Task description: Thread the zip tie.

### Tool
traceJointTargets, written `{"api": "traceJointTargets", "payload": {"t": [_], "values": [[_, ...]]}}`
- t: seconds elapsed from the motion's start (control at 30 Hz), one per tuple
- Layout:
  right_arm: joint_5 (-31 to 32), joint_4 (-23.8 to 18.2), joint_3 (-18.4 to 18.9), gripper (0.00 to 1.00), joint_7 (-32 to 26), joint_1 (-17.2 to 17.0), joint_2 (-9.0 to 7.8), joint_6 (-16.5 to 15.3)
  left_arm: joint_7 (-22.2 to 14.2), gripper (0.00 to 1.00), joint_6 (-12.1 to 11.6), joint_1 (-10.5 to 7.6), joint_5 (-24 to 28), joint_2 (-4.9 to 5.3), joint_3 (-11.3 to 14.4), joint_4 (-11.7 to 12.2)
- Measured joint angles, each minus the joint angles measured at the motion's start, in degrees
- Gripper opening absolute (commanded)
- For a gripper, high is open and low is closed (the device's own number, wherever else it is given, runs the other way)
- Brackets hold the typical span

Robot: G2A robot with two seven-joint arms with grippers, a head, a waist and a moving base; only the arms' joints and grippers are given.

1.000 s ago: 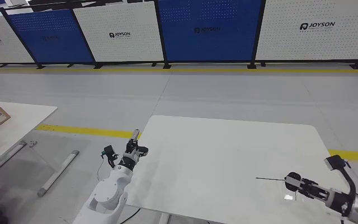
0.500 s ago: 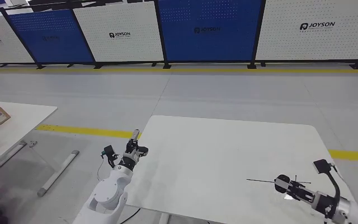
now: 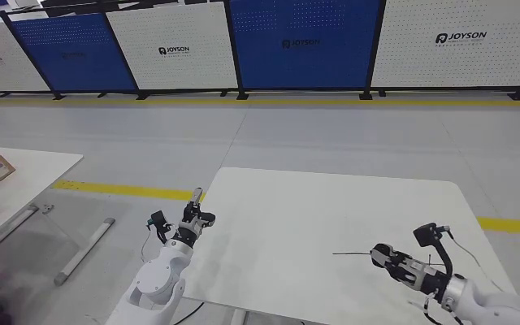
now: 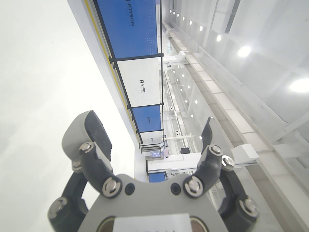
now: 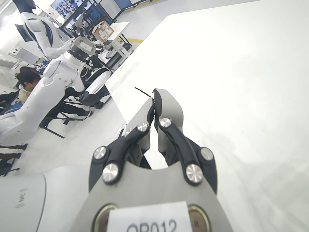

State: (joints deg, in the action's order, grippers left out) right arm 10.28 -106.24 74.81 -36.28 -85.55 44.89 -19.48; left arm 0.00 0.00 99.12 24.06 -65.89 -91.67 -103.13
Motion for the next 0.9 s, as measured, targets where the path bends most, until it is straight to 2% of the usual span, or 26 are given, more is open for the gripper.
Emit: {"api": "traceJointTargets", "payload": {"t": [0.23,0.3,0.4,0.5,0.63,0.9], "values": [[0.2,-0.1,0.1,0.0,0.2,-0.1,0.0,0.1,0.0,1.0,0.0,0.0,0.0,0.0,0.0,0.0],[2.5,-0.8,-0.1,0.0,2.2,-0.4,0.13,1.1,0.0,1.0,0.0,0.0,0.0,0.0,0.0,0.0],[6.6,-3.2,-0.5,0.0,5.9,-1.0,0.36,0.1,0.0,1.0,0.0,0.0,0.0,0.0,0.0,0.0],[5.9,-6.8,-1.2,0.0,4.1,0.3,0.09,0.0,0.0,1.0,0.0,0.0,0.0,0.0,0.0,0.0],[11.3,-6.4,-3.7,0.0,1.8,3.1,-0.3,0.0,0.0,1.0,0.0,0.0,0.0,0.0,0.0,0.0],[11.1,-6.4,-3.6,0.0,1.8,3.0,-0.29,0.0,0.0,1.0,0.0,0.0,0.0,0.0,0.0,0.0]]}}
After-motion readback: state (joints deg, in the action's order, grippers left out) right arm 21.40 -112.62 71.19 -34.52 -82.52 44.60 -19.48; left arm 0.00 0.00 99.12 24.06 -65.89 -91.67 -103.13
